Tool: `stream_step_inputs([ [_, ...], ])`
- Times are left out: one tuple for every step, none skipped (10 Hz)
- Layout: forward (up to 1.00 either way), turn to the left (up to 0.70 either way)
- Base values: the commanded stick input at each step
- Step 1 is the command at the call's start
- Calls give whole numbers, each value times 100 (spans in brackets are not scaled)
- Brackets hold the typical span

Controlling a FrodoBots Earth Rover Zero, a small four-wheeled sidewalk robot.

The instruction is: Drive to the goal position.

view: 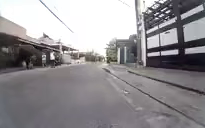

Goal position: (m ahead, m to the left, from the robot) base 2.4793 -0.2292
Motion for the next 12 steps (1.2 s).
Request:
stream_step_inputs([
  [100,-1],
  [100,-1],
  [100,-1],
  [100,-1],
  [100,-1],
  [100,-1],
  [100,-1],
  [100,-1],
  [100,-1],
  [100,-1],
  [100,-1],
  [100,-1],
])
